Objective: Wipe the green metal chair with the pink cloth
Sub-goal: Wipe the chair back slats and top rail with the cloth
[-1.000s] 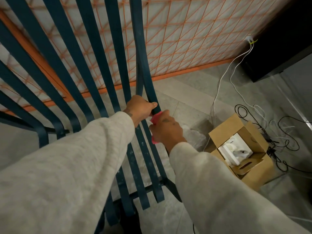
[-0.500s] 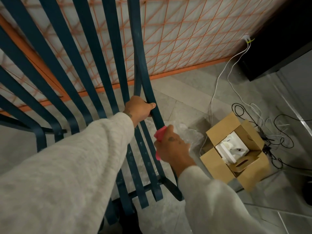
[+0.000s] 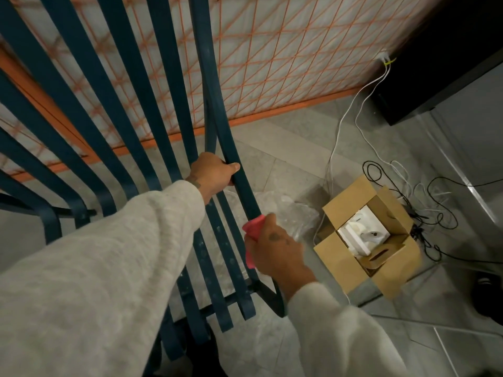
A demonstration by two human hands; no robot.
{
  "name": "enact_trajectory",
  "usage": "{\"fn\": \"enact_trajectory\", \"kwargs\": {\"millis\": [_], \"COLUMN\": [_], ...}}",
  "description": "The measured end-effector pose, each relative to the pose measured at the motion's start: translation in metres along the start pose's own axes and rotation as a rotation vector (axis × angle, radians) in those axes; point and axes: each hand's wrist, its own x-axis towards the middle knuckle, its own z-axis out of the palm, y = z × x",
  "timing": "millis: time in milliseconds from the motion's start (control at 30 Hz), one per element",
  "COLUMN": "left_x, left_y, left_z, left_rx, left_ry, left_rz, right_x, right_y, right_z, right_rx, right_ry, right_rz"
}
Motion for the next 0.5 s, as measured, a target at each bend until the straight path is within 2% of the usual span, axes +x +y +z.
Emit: {"fn": "enact_trajectory", "kwargs": {"millis": [233, 367, 500], "left_x": [-0.005, -0.008, -0.007], "left_y": [0.006, 0.008, 0.007], "left_z": [0.000, -0.001, -0.002], "left_rx": [0.063, 0.003, -0.020], "left_ry": [0.013, -0.011, -0.053], "left_rz": [0.016, 0.029, 0.007], "right_x": [0.051, 0.019, -0.027], "right_y": [-0.058, -0.014, 0.042], "right_z": [-0.016, 0.002, 0.021], "right_rx": [0.090, 0.156, 0.076], "right_ry": [0.103, 0.122, 0.073], "right_rz": [-0.056, -0.114, -0.087]}}
